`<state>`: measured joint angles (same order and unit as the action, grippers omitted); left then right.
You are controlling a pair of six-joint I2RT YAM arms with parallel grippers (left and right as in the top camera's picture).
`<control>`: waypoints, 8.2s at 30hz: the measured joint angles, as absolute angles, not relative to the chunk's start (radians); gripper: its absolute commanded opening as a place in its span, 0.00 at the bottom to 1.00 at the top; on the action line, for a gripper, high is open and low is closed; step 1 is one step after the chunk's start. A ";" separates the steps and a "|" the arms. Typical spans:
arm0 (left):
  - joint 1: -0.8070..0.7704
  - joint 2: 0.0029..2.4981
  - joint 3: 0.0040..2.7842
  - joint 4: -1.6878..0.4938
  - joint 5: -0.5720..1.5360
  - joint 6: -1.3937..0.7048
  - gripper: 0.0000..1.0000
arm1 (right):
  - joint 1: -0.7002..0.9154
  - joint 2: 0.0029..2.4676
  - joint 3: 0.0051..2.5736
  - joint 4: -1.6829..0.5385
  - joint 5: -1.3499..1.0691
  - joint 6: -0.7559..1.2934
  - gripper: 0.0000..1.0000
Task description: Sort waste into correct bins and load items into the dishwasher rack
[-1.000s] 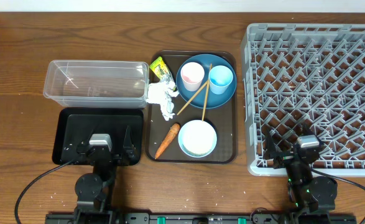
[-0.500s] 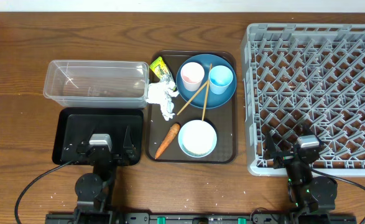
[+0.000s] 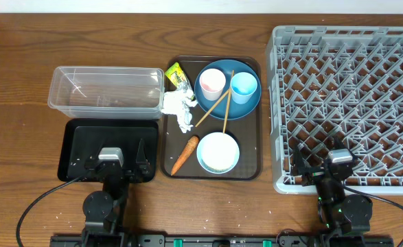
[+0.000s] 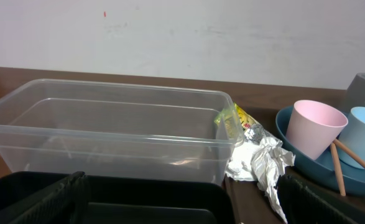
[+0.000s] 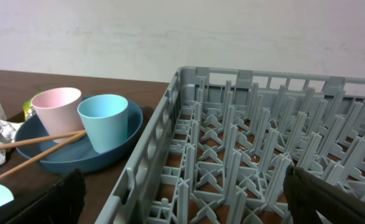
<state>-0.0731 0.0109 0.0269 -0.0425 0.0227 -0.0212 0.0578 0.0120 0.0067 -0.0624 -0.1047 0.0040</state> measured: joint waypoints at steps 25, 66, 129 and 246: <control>-0.073 0.011 0.027 -0.043 0.023 -0.021 0.98 | 0.058 0.012 0.007 -0.062 -0.104 0.004 0.99; -0.073 0.011 0.027 -0.043 0.023 -0.021 0.98 | 0.058 0.012 0.007 -0.062 -0.104 0.004 0.99; -0.073 0.299 0.637 -0.632 0.490 -0.315 0.98 | 0.058 0.012 0.007 -0.062 -0.104 0.004 0.99; -0.414 1.558 0.828 -0.493 0.218 -0.095 0.41 | 0.058 0.012 0.007 -0.062 -0.104 0.004 0.99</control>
<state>-0.4145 1.5581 0.8284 -0.4931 0.2184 -0.0952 0.0578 0.0120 0.0067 -0.0620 -0.1043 0.0040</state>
